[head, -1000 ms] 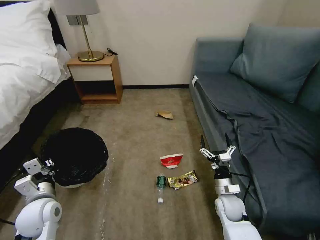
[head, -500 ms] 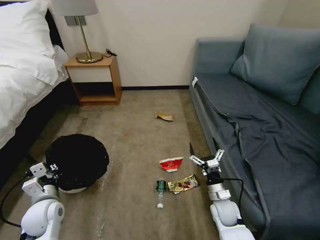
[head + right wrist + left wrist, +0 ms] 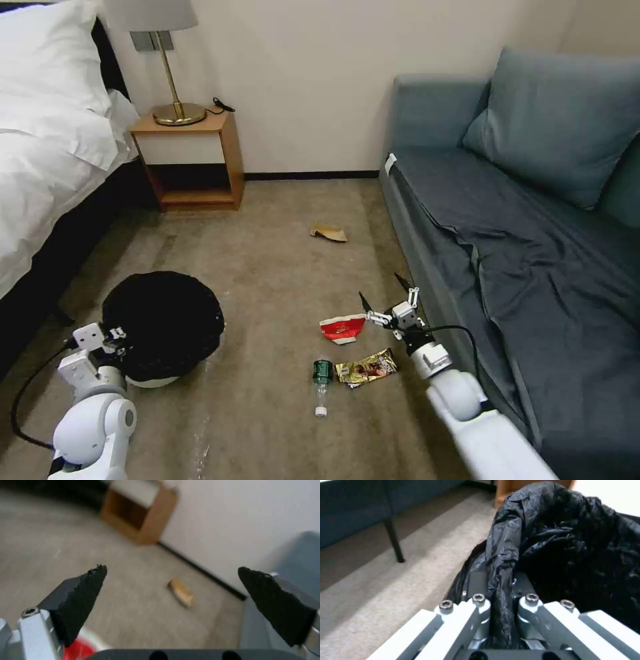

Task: Pick up the trash bin, then pick up the garbage on the floor and place it into the trash bin.

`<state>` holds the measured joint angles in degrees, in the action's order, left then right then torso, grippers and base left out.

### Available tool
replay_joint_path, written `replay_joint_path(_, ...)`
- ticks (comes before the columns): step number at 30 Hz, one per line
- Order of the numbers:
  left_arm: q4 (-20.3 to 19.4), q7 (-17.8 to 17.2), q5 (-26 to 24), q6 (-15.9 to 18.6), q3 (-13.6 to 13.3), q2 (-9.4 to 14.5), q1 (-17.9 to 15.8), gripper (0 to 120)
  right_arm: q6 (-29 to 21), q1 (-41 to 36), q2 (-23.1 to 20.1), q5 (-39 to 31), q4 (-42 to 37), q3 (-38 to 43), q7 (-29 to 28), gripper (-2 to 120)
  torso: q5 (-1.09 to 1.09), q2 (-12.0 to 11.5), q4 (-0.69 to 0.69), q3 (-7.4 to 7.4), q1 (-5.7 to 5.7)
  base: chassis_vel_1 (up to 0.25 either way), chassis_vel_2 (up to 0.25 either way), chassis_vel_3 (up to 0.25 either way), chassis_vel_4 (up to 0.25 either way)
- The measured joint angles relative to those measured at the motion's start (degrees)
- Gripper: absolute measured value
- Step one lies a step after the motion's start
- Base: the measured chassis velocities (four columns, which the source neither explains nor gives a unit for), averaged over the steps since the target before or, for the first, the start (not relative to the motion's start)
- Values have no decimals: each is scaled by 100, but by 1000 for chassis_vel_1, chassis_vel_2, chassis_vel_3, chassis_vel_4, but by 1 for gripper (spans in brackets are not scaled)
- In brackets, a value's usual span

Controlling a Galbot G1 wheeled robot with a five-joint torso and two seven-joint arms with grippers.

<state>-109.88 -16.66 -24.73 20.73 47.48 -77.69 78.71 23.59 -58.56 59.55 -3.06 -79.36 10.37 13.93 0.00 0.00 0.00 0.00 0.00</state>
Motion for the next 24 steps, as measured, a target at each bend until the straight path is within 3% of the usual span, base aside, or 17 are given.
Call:
replay_joint_path(4, -111, -36, 118, 94, -65, -32, -119, 4, -57, 337, -349, -226, 341, -258, 1122, 100, 4, 0, 1, 0, 0, 0, 0, 0, 0)
replay_joint_path(5, -111, -36, 118, 94, -65, -32, -119, 4, -57, 337, -349, -226, 341, -258, 1122, 100, 4, 0, 1, 0, 0, 0, 0, 0, 0)
replay_joint_path(8, -176, -81, 394, 137, -86, -40, -208, 4, 102, 681, -394, -279, 909, -568, 2100, 100, 1, 0, 4, 0, 0, 0, 0, 0, 0)
replay_joint_path(11, -235, -125, 447, 192, -87, -21, -228, 4, 290, 923, -277, -186, 1434, -788, 2519, 100, -7, 1, 4, -1, 0, 0, 0, 0, 0)
replay_joint_path(17, -278, -145, 451, 220, -108, -4, -243, 4, 706, 1224, 130, 398, 2359, -899, 2913, 100, 2, 2, 9, -2, 0, 0, 0, 0, 0)
replay_joint_path(24, -204, -144, 462, 229, -212, -35, -314, 4, 686, 1438, 440, 997, 2897, -1084, 2886, 100, 5, -1, -5, 0, 0, 0, 0, 0, 0)
